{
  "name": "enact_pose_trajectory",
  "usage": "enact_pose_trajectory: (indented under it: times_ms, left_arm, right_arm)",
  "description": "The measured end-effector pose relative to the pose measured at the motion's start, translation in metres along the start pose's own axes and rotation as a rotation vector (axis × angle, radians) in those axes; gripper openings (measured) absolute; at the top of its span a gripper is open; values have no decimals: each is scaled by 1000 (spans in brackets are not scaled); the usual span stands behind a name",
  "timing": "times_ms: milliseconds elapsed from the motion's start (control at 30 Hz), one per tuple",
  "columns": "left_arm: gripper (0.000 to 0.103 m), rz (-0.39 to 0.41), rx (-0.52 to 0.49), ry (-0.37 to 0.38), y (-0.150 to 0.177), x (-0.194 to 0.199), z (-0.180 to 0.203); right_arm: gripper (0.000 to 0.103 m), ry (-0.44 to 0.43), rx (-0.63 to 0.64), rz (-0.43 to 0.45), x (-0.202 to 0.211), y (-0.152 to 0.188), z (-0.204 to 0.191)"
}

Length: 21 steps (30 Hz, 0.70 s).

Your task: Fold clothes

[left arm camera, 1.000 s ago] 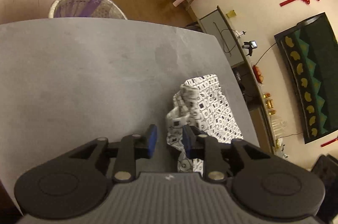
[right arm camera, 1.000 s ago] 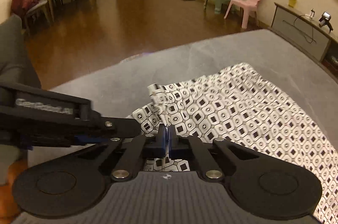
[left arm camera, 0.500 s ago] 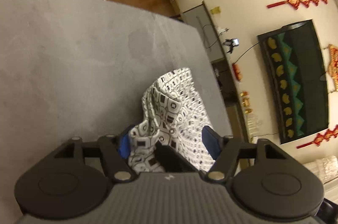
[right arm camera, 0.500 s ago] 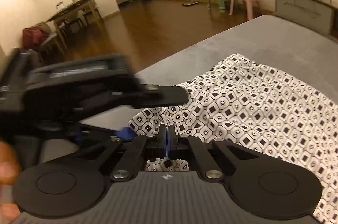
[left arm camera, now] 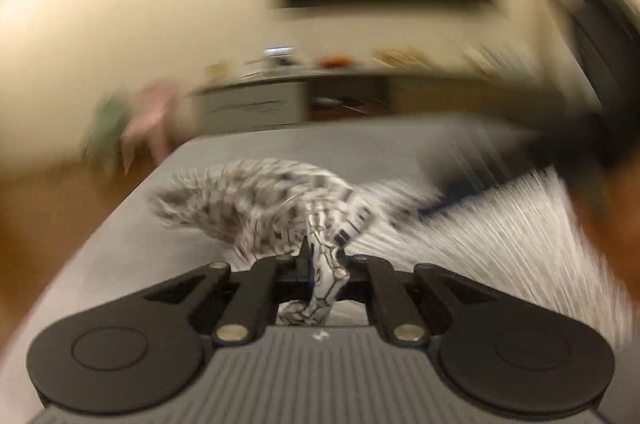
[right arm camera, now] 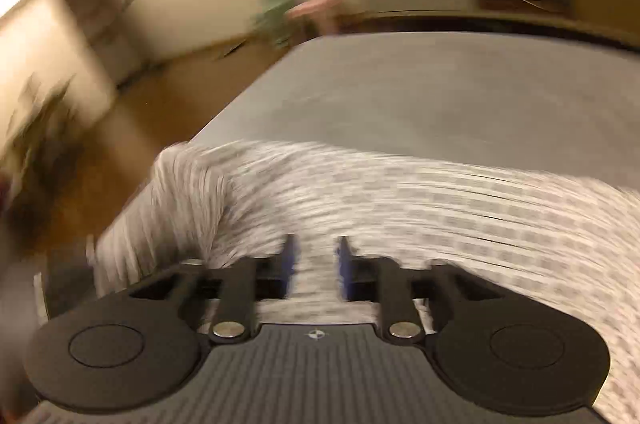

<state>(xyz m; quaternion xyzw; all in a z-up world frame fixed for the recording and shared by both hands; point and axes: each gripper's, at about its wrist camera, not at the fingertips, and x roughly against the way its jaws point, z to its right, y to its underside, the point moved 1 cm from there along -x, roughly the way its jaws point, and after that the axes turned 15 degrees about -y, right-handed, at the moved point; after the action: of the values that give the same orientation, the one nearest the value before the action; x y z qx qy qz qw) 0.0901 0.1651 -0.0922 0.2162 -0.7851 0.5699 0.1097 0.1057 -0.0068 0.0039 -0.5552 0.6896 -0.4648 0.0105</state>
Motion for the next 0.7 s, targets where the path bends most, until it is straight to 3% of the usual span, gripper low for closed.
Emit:
enact_pose_trajectory:
  times_ms: [133, 200, 267, 333, 433, 567, 667, 700]
  left_arm:
    - [6, -61, -97, 46, 13, -5, 29]
    - [6, -70, -90, 69, 15, -3, 26]
    - [6, -88, -84, 90, 17, -2, 24]
    - [7, -83, -88, 96, 18, 1, 24]
    - [7, -79, -91, 103, 19, 5, 24]
    - [7, -75, -62, 102, 17, 10, 21]
    - [7, -70, -19, 94, 11, 13, 16]
    - [7, -67, -2, 94, 8, 14, 14]
  right_arm:
    - [62, -2, -90, 9, 24, 2, 28]
    - [83, -39, -72, -4, 17, 1, 23]
    - [92, -63, -47, -22, 4, -1, 15]
    - [93, -72, -14, -44, -15, -3, 4]
    - [89, 14, 16, -85, -39, -10, 5]
    - [54, 29, -21, -84, -54, -14, 20]
    - [53, -8, -88, -40, -42, -12, 29]
    - [61, -23, -114, -18, -36, -11, 32]
